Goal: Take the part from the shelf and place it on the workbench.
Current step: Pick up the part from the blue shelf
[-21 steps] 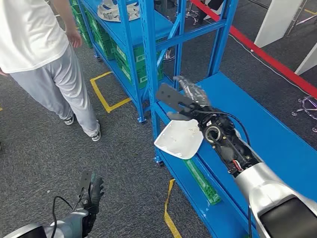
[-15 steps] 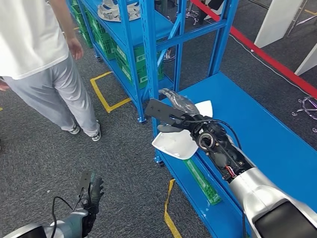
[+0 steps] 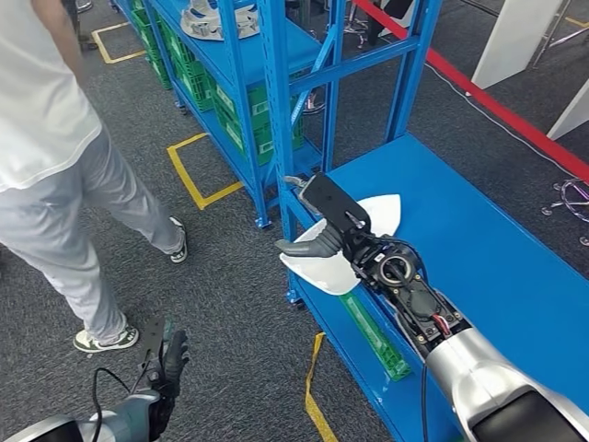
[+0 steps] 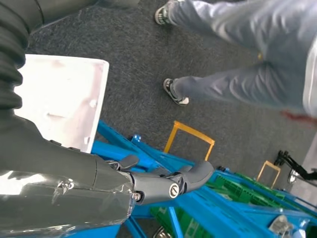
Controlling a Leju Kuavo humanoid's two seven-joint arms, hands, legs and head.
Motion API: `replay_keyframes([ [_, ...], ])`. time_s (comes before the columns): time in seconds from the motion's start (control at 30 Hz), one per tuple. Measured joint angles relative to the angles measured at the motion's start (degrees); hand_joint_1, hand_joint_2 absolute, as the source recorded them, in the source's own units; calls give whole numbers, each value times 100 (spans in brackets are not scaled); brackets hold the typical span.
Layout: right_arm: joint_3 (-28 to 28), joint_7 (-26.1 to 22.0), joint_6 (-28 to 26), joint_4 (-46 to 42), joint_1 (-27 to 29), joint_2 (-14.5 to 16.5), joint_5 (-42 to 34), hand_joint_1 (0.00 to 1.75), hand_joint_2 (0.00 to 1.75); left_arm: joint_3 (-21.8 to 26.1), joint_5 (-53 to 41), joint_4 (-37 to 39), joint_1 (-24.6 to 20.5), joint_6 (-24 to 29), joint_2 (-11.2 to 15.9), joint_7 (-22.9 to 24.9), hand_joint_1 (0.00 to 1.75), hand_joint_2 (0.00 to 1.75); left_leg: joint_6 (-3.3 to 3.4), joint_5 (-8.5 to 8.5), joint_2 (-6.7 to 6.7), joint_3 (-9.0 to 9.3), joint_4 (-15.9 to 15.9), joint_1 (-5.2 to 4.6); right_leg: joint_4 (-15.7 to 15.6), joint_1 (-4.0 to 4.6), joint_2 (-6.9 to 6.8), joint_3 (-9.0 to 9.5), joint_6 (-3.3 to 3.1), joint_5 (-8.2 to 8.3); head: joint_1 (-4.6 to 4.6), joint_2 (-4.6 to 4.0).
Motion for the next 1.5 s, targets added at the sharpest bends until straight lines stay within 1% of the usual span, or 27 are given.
replay_keyframes([
  [0.1, -9, 34, -190, -84, 26, -44, 63, 0, 175, 20, 60, 0, 21, 0, 16, -34, 0, 0, 0, 0, 0, 0, 0, 0, 0, 0, 0, 0, 0, 0, 1, 0],
  [0.23, -5, 163, -435, -216, 46, -200, 205, 0, 175, 84, 139, 2, 82, 2, 65, -77, 0, 0, 0, 0, 0, 0, 0, 0, 0, 0, 0, -1, 0, 0, 1, 0],
  [0.47, -3, 308, -499, -420, 66, -443, 247, 0, 175, 134, 189, 7, 135, 16, 137, -87, 0, 0, 0, 0, 0, 0, 0, 0, 0, -1, 0, -1, 0, 0, 1, 0],
  [0.57, -3, 343, -511, -539, 76, -526, 155, 0, 175, 140, 219, 8, 162, 20, 169, -97, 0, 0, 4, -7, 1, -3, 10, -6, -5, -18, 0, 1, 6, 3, 0, 0],
  [0.7, -3, 376, -554, -681, 87, -602, -29, 0, 0, 145, 230, 17, 175, 38, 209, -122, 0, 0, 20, -20, 1, -8, 21, -20, -7, -40, -1, 2, 17, 1, -2, 0],
  [0.77, -3, 381, -537, -748, 90, -629, -149, 0, 0, 149, 235, 23, 177, 57, 229, -129, 0, 0, 36, -31, 1, -15, 30, -30, -8, -49, -7, 2, 31, 0, -1, 0],
  [0.83, -3, 366, -516, -805, 91, -642, -270, 0, 0, 156, 240, 29, 178, 63, 248, -134, 0, 0, 62, -25, -1, -18, 30, -32, -12, -52, -14, 7, 59, 12, -4, 0],
  [0.87, -4, 347, -514, -830, 94, -645, -329, 0, 0, 163, 241, 32, 179, 63, 255, -139, 0, 0, 78, -8, 2, -9, 10, -15, 7, -54, 0, -8, 75, -12, -5, 0],
  [0.9, -5, 326, -515, -851, 96, -649, -381, 0, 0, 172, 242, 33, 179, 63, 258, -143, 0, 0, 95, 12, 5, 1, -14, 4, 85, -53, 32, -42, 92, -83, -5, 0],
  [0.93, -6, 303, -517, -873, 98, -661, -429, 0, 0, 181, 242, 34, 176, 63, 258, -147, 0, 0, 112, 28, 8, 10, -38, 24, 274, -53, 74, -120, 104, -224, 2, 0],
  [0.97, -7, 283, -520, -889, 105, -675, -469, 0, 0, 188, 240, 35, 174, 63, 256, -150, 0, 0, 122, 39, 10, 15, -52, 37, 603, -57, 121, -259, 116, -426, 13, 0],
  [1.0, -7, 271, -521, -900, 118, -695, -502, 0, 0, 194, 238, 35, 172, 63, 254, -151, 0, 0, 129, 43, 5, 11, -54, 36, 1022, -56, 153, -428, 126, -633, 25, 0],
  [1.03, -7, 263, -523, -909, 141, -717, -532, 0, 0, 197, 235, 35, 173, 63, 251, -152, 0, 0, 133, 46, -1, 6, -52, 36, 1432, -59, 167, -600, 135, -794, 34, 0],
  [1.07, -6, 259, -527, -918, 172, -741, -562, 0, 0, 198, 232, 35, 176, 63, 249, -152, 0, 0, 132, 48, -10, 2, -50, 37, 1704, -64, 173, -716, 143, -852, 39, 0],
  [1.1, -6, 243, -536, -929, 202, -765, -590, 0, 0, 199, 228, 35, 179, 63, 247, -152, 0, 0, 127, 47, -22, -1, -47, 40, 1743, -72, 174, -731, 146, -785, 44, 0],
  [1.13, -6, 214, -550, -943, 223, -781, -619, 0, 0, 200, 224, 35, 182, 63, 244, -152, 0, 0, 118, 46, -34, -1, -41, 45, 1545, -85, 174, -638, 146, -615, 46, 0],
  [1.17, -7, 170, -568, -962, 235, -796, -644, 0, 0, 201, 217, 35, 181, 63, 242, -153, 0, 0, 101, 42, -44, -1, -32, 51, 1157, -101, 175, -454, 144, -388, 47, 0],
  [1.2, -8, 121, -590, -981, 236, -807, -661, 0, 0, 202, 207, 35, 177, 63, 241, -154, 0, 0, 74, 38, -54, -7, -23, 51, 739, -108, 187, -229, 141, -227, 49, 0],
  [1.23, -9, 81, -608, -1002, 234, -814, -672, 0, 0, 203, 198, 35, 168, 63, 240, -157, 0, 0, 42, 44, -62, -19, -13, 52, 403, -104, 207, -49, 131, -124, 49, 0],
  [1.27, -9, 50, -621, -1019, 233, -825, -675, 0, 0, 205, 191, 35, 159, 63, 239, -159, 0, 0, 3, 56, -71, -33, 0, 51, 187, -96, 225, 64, 115, -92, 48, 0],
  [1.3, -10, 33, -629, -1029, 235, -834, -679, 0, 0, 206, 186, 35, 152, 63, 238, -161, 0, 0, -36, 75, -79, -46, 4, 52, 114, -76, 242, 106, 87, -116, 46, 0],
  [1.33, -10, 23, -623, -1037, 240, -842, -691, 0, 0, 207, 185, 35, 148, 63, 240, -162, 0, 0, -49, 70, -84, -59, 14, 60, 89, -64, 247, 95, 59, -110, 43, 0],
  [1.4, -11, 11, -577, -1041, 247, -855, -736, 0, 0, 208, 183, 35, 148, 63, 240, -162, 0, 0, 19, 75, -85, -76, 19, 74, 66, -46, 249, 77, 11, -99, 35, 0],
  [1.43, -11, 7, -546, -1045, 247, -860, -761, 0, 0, 209, 180, 35, 148, 63, 240, -162, 0, 0, 55, 80, -84, -84, 17, 78, 56, -42, 253, 70, -2, -90, 32, 0],
  [1.47, -11, 3, -522, -1049, 247, -864, -779, 0, 0, 209, 178, 35, 148, 63, 237, -162, 0, 0, 68, 114, -82, -86, 1, 81, 57, -35, 257, 60, -20, -78, 28, 0],
  [1.5, -11, 0, -510, -1053, 247, -869, -789, 0, 0, 209, 175, 35, 146, 63, 235, -162, 0, 0, 40, 140, -82, -85, -18, 83, 58, -29, 258, 48, -35, -68, 26, 0],
])
